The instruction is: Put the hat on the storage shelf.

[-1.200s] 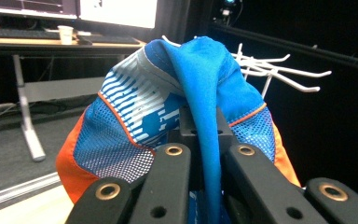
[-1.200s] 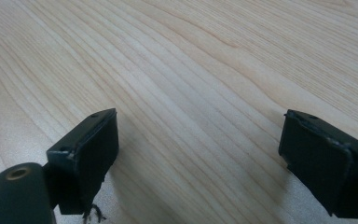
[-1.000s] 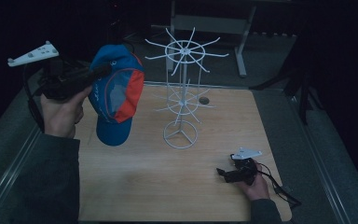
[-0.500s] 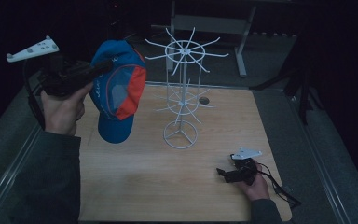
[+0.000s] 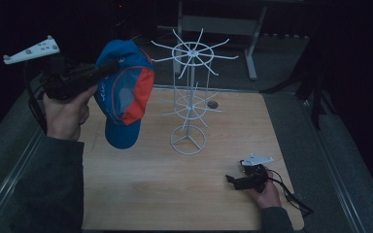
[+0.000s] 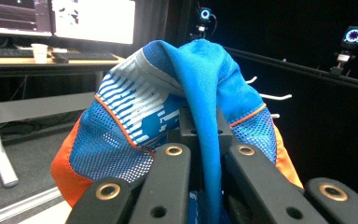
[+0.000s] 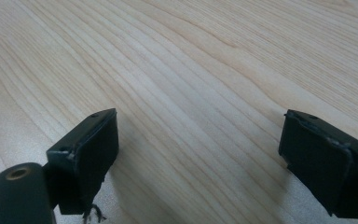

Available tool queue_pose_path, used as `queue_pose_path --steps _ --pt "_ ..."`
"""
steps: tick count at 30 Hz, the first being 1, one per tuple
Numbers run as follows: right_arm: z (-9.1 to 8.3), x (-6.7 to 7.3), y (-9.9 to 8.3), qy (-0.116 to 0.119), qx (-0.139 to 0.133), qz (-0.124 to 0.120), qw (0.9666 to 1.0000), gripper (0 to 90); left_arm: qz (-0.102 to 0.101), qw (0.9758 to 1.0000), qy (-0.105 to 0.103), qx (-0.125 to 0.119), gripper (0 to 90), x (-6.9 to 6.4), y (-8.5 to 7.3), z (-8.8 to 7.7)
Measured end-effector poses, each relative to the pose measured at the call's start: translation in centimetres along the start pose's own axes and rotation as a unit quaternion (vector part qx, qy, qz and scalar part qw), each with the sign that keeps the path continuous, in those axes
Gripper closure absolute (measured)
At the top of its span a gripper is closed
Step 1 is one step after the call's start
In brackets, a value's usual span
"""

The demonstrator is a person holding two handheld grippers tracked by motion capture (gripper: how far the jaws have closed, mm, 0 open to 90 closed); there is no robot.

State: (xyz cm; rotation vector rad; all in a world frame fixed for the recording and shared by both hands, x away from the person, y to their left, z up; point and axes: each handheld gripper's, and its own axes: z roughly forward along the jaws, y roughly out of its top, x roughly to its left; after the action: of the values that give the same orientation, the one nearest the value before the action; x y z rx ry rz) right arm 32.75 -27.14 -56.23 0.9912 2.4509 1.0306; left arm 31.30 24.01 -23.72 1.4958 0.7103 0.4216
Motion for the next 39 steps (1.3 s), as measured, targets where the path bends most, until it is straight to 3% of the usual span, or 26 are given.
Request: queue_pose_path --steps 10,20,26,32,39 --pt "0.0 0.0 0.0 0.000 0.000 0.000 1.0000 11.7 0.000 0.9997 -0.023 -0.008 90.0 -0.2 0.1 0.3" --pt "0.0 0.0 0.0 0.000 0.000 0.000 1.0000 11.7 0.001 0.9988 -0.037 0.033 89.9 -0.2 -1.3 1.9" --pt "0.0 0.0 0.0 0.000 0.000 0.001 1.0000 11.8 0.010 0.9970 -0.018 0.074 87.9 -0.1 -2.3 2.5" --pt "0.0 0.0 0.0 0.000 0.000 -0.001 1.0000 11.7 0.003 0.9958 -0.006 0.091 82.6 0.3 -2.9 2.8" --pt "0.0 0.0 0.0 0.000 0.001 0.001 1.0000 11.7 0.004 0.9958 0.008 0.091 73.5 0.6 -3.1 2.7"
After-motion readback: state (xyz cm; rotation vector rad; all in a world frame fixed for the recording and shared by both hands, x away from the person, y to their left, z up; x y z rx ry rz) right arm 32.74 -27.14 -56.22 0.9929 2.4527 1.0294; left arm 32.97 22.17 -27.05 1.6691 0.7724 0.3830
